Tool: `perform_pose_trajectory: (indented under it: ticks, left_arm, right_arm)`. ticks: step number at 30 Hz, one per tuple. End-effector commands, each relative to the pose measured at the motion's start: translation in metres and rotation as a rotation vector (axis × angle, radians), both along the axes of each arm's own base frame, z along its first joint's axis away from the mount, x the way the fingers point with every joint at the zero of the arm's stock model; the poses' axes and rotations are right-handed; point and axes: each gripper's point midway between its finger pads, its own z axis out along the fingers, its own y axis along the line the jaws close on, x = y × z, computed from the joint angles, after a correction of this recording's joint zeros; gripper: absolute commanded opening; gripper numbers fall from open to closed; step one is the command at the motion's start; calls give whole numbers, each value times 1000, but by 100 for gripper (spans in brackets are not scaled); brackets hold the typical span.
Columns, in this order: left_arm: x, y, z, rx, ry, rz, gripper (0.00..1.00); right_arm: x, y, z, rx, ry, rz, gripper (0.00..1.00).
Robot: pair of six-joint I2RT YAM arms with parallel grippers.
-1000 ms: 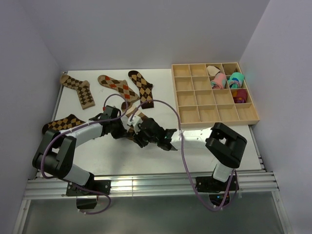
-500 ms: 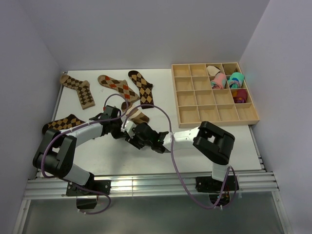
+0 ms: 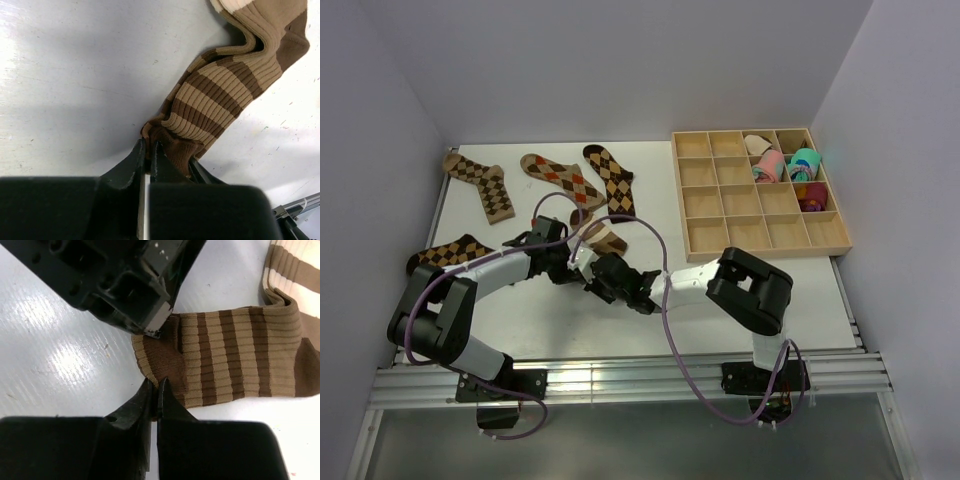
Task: Roll the socks
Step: Roll the sock at the center of the board.
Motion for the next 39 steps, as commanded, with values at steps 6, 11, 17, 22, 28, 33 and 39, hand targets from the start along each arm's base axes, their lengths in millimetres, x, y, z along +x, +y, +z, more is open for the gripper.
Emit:
perform_pose_trajectory:
  ticks: [6, 11, 17, 22, 28, 33, 39]
  left_arm:
    - [12, 10, 22, -39, -86, 123, 39]
    - [5, 21, 45, -151, -210, 278, 65]
    - [-10, 25, 53, -296, -331, 343, 76]
    - [-16, 17, 43, -315, -323, 304, 75]
    - [-17, 11, 27, -314, -291, 282, 72]
    - [-16, 10, 20, -297, -278, 275, 69]
    - [-12, 7, 16, -292, -269, 265, 64]
  right_arm:
    - [-25, 8, -5, 78, 335, -25, 0]
    - [-24, 10, -5, 165, 552, -96, 0]
    - [-21, 5, -7, 278, 769, -150, 0]
    - [-27, 5, -9, 388, 950, -180, 0]
    - [-23, -2, -17, 441, 1070, -260, 0]
    - [-23, -10, -24, 498, 1137, -319, 0]
    - [-27, -19, -35, 531, 1202, -406, 0]
